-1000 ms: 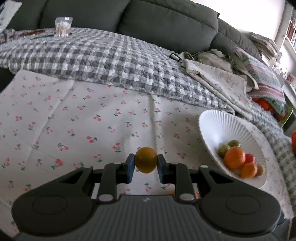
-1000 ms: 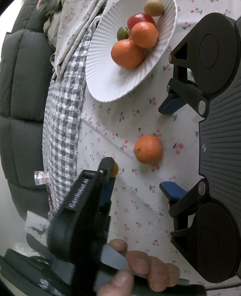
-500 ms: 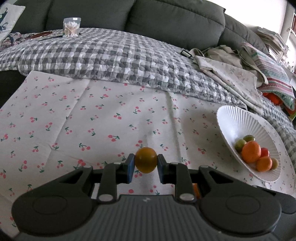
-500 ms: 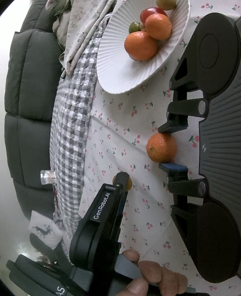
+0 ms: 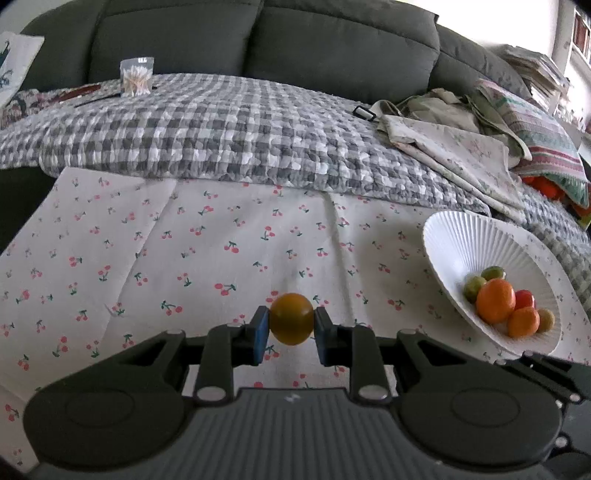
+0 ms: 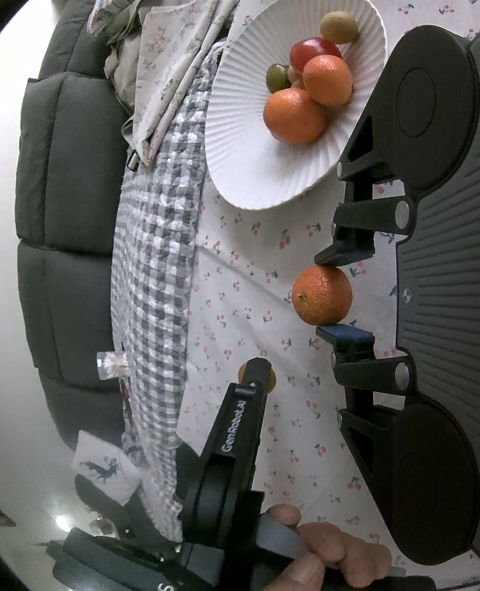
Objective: Organize fruits
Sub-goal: 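Carry both tangerines over the white bowl and release them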
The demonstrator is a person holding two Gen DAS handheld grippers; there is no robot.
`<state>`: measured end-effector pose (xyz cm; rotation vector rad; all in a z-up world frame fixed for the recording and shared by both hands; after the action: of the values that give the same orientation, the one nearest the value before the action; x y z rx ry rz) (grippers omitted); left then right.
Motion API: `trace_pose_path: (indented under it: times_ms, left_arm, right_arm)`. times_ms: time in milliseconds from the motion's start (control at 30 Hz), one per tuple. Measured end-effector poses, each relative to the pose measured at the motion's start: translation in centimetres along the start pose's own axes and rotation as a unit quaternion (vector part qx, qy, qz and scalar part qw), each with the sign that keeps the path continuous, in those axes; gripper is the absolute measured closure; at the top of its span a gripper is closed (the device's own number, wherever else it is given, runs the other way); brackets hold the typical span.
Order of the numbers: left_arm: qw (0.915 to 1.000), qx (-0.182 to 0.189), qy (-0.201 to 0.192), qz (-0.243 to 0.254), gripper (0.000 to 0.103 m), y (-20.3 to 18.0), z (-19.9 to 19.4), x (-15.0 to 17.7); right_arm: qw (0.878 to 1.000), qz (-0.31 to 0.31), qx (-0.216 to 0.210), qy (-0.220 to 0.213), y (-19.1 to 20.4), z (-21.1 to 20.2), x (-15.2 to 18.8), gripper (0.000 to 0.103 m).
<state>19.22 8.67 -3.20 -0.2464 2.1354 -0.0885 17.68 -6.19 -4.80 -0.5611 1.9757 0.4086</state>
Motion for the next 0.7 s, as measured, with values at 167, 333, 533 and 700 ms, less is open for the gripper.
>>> trace_pose_path:
  times_ms: [167,333,533,700]
  left_arm:
    - [1.0,0.001,-0.002,0.003,0.079,-0.5,-0.3,-0.3]
    - [0.9999,0.006,-0.005,0.013,0.079,-1.7,-0.6,-0.4]
    - [0.9998,0.014,-0.009,0.015,0.079,-3.4,-0.7,-0.9]
    - [0.9994,0.025,-0.011,0.023,0.079,-5.7,-0.7,-1.2]
  right_arm:
    - [1.0,0.0,0.0,-0.009,0.0,-0.6,-0.5,0.07]
    - [1.0,0.003,0.009,-0.016,-0.6,-1.2,-0.9,0.07]
    - [0.999,0.024,0.027,-0.028,-2.4,-2.1,-1.8,0.07]
    - [0.997,0.04,0.041,-0.042,-4.2,-2.9,-2.8,0.07]
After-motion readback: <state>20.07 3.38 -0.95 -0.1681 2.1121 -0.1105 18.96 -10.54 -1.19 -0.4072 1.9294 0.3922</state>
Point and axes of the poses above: each gripper's, at about its wrist camera, not at the fingertips, and z roughly the way its jaws point, y to its left, x to its underside, the point moved 3 cm from there along z, roughly the way its jaws point, and after that the axes turned 9 degrees about -y, right-handed, at the moved point
